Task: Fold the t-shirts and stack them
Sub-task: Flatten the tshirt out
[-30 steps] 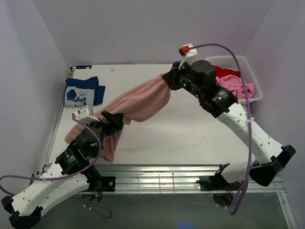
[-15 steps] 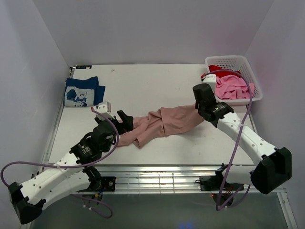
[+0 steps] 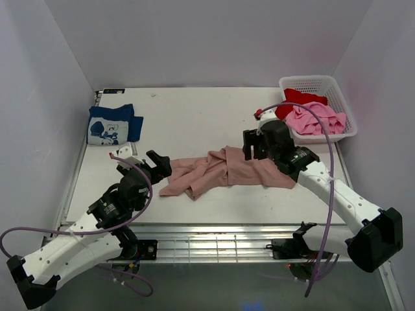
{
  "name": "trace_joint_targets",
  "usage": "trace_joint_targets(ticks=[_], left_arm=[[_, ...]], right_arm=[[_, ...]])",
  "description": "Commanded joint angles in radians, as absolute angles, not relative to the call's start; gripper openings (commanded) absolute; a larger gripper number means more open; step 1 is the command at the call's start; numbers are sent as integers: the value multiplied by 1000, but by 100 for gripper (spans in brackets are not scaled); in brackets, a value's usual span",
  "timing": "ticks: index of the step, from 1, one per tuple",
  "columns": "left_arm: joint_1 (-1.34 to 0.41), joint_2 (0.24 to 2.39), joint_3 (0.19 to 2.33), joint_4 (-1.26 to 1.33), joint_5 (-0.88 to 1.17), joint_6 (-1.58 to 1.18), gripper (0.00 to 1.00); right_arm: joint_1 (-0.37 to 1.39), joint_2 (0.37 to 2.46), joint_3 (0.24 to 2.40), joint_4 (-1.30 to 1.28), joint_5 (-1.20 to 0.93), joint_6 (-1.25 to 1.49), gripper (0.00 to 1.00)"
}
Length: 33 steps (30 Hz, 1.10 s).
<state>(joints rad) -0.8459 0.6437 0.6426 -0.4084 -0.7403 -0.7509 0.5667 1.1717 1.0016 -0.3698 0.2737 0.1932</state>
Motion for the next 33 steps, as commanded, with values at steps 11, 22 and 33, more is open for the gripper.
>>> trace_joint_targets(ticks=[11, 22, 33], left_arm=[[-842, 453, 574, -358, -793, -684, 96], [-842, 419, 577, -298, -693, -525, 97], [-842, 411, 572, -258, -629, -445, 98]], right_arm=[[968, 1577, 1092, -48, -94, 100, 74], [1055, 1813, 1274, 15, -28, 23, 75], [1061, 2046, 1514, -112, -34, -84, 75]])
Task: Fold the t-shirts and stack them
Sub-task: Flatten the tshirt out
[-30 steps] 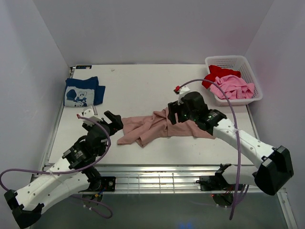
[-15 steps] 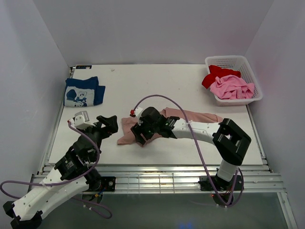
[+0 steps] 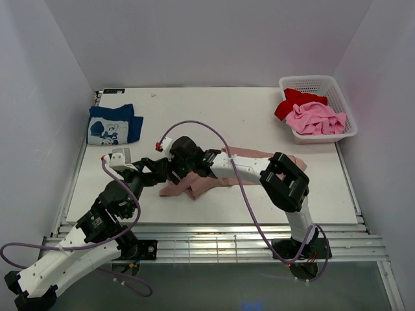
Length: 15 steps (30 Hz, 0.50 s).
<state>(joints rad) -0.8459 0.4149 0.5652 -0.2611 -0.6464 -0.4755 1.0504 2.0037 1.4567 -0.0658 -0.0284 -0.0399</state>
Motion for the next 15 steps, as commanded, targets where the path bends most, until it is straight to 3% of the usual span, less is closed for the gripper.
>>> trace_joint_targets(ticks=[1, 13, 15], left_arm=[[-841, 411, 574, -262, -630, -449, 98], [-841, 407, 560, -270, -624, -463, 98], [-842, 394, 557, -271, -626, -465, 98]], right_arm=[[1065, 2057, 1519, -120, -34, -87, 75], [1095, 2100, 1448, -175, -35, -86, 74], [1098, 2112, 1437, -173, -35, -78, 67]])
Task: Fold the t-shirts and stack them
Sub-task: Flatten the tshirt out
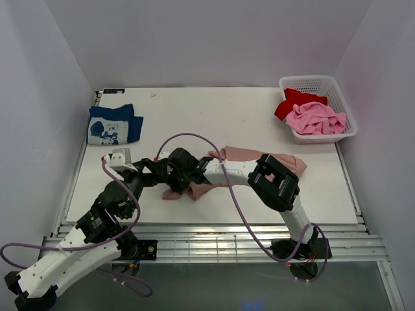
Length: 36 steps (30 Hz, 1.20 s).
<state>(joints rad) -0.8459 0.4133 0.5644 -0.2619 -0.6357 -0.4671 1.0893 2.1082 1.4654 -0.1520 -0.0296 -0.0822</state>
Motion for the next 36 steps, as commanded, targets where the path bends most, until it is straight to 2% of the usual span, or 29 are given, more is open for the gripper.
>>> trace_joint_targets(ticks=[1, 2, 3, 5, 9, 16, 22, 30, 34, 36], left_arm=[[-841, 390, 555, -272, -627, -465, 98], [-842, 387, 554, -275, -630, -466, 98], [-842, 380, 552, -276, -640, -468, 98], [-842, 364, 557, -285, -650, -474, 98], [-842, 312, 581, -322, -698, -514, 98], [-842, 177, 638, -413, -758, -549, 97], [-842, 132, 649, -420, -775, -560, 96], [-842, 135, 649, -419, -773, -571, 96], [-841, 124, 647, -419, -772, -572, 96], [-842, 115, 647, -420, -770, -572, 96]], right_arm=[[1101, 2117, 1437, -176, -34, -75, 56], [1104, 2129, 1437, -176, -31, -72, 29], [1104, 2137, 1439, -179, -28, -69, 18], [1111, 2151, 1447, -184, -15, -60, 8], [1115, 2134, 1482, -198, 64, -22, 8], [1114, 1869, 1584, -254, 380, 58, 8], [1114, 1729, 1808, -285, 410, 32, 8], [1112, 1747, 2160, -311, 426, 12, 8], [1091, 1663, 2105, -287, 554, 5, 8], [1053, 1611, 1944, -273, 644, 24, 8]])
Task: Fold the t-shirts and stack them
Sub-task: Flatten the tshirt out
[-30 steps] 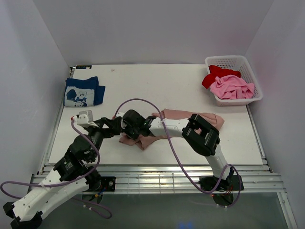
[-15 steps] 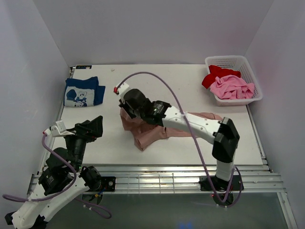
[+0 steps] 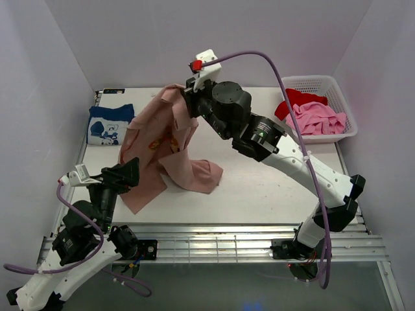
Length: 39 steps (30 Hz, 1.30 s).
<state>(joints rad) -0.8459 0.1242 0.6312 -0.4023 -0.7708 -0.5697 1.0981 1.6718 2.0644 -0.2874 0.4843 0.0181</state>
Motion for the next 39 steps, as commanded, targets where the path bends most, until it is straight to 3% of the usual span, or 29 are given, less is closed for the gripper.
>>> trace_joint_targets(ticks=[1, 5, 9, 17, 18, 19, 20, 22, 24, 30, 39], left_arm=[[-841, 112, 646, -420, -770, -572, 96], [-842, 106, 631, -420, -765, -572, 96], [-842, 147, 618, -399, -743, -572, 96], [-841, 293, 577, -304, -686, -565, 96], [-842, 314, 575, -293, -678, -569, 96], [-842, 362, 578, -291, -677, -572, 96], [-842, 386, 584, -291, -678, -575, 96], [-841, 432, 595, -302, -686, -592, 96], [-842, 483, 606, -317, -693, -615, 96], [-842, 486, 589, -307, -715, -621, 96], [-842, 472, 555, -227, -696, -565, 96]], right_arm=[[1036, 1547, 1872, -268, 676, 38, 8], [890, 1384, 1402, -242, 768, 165, 8], [772, 1227, 1139, -290, 926, 268, 8], [747, 1049, 1046, -452, 1121, 288, 9], [746, 1051, 1051, -456, 1073, 272, 15], [746, 1064, 1060, -453, 1022, 256, 44], [746, 1072, 1058, -424, 955, 188, 60], [746, 1098, 1034, -317, 705, 102, 77], [744, 1130, 1012, -186, 439, 32, 79], [746, 1458, 1127, -32, 40, -54, 80], [764, 1912, 1529, -84, -138, -69, 75]])
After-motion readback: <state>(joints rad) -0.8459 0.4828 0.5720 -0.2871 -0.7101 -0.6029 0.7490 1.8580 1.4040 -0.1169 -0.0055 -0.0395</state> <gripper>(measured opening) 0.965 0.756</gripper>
